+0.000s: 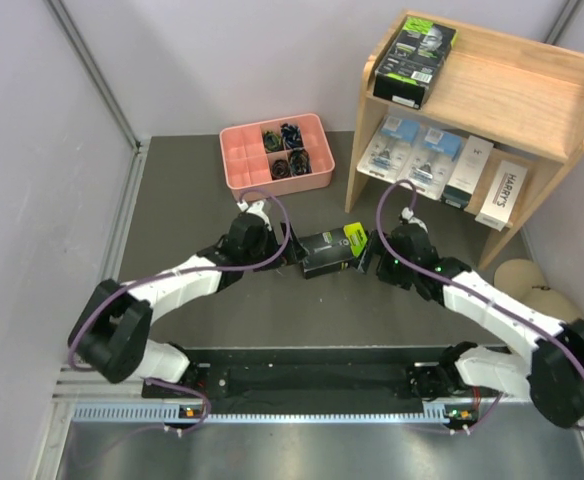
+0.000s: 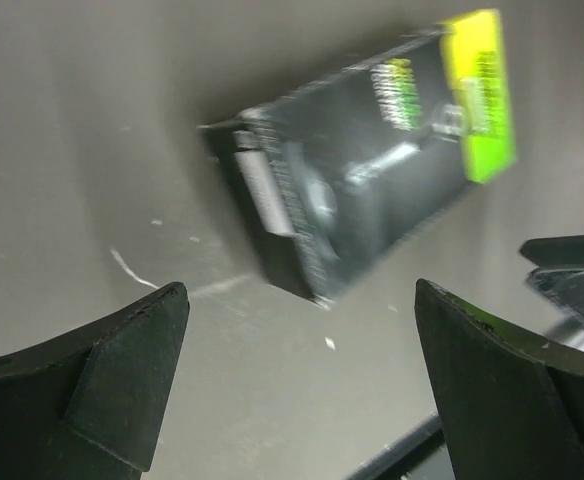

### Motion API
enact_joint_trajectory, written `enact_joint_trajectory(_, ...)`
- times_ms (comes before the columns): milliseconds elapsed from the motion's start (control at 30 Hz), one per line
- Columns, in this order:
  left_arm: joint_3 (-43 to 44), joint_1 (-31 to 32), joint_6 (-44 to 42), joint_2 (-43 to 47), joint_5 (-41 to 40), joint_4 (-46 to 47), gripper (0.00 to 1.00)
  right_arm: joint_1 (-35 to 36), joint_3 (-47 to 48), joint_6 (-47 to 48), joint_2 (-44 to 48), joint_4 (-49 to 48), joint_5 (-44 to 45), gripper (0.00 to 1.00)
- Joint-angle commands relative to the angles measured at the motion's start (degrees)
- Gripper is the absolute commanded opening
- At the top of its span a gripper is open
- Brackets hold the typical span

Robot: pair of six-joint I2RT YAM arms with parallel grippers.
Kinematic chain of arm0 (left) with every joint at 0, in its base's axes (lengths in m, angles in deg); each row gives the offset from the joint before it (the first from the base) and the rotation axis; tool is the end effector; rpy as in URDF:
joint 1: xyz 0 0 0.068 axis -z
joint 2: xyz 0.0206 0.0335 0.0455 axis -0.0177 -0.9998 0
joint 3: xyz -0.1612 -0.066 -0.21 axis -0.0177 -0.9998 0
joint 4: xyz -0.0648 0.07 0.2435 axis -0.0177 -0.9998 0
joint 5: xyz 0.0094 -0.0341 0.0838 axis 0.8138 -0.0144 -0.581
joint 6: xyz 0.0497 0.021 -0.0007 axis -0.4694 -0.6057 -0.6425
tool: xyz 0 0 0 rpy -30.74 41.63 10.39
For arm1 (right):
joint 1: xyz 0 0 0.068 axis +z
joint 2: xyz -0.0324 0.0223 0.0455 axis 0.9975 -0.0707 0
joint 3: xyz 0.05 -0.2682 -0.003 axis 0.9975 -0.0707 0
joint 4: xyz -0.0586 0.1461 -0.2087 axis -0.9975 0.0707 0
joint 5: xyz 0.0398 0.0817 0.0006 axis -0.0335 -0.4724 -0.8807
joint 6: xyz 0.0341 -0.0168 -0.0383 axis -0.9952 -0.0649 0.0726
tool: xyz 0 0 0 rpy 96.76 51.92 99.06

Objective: Place and organize the shaving razors onto the shelf

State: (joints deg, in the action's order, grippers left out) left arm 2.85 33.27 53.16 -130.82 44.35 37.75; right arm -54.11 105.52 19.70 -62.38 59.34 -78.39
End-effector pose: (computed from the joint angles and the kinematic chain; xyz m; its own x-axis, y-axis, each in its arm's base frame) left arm 0.2349 -0.1650 0.2102 -0.7848 -0.2753 -0.5553 0.1442 0.7902 -0.5956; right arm 0.1870 0.1140 0.2138 -0.7709 0.3695 -0.5188 0.0849 0.8669 0.4913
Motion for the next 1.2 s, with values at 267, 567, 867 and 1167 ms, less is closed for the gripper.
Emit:
enact_joint_trajectory(267,3.96,-4.49,2.10,-14.24,8.28,10.42,0.99,-6.44,1.91,0.38,-12.87,-20.26,-1.20,0.90)
enact_joint_trajectory(567,4.59,-4.31,4.56,-19.08,14.87,15.00,0.85,-5.65,3.93,1.43,-24.66,-31.10,-9.29,0.70)
enact_joint_trajectory(867,2.21,4.20,5.44,-14.51,15.23,14.30,0.73,0.85,5.34,2.75,-22.21,-27.32,-10.35,0.63)
enact_joint_trajectory(1167,-1.65,20.11,11.85,-9.33,8.64,16.67,0.74,9.29,4.90,1.18,-18.69,-20.66,-10.18,0.61)
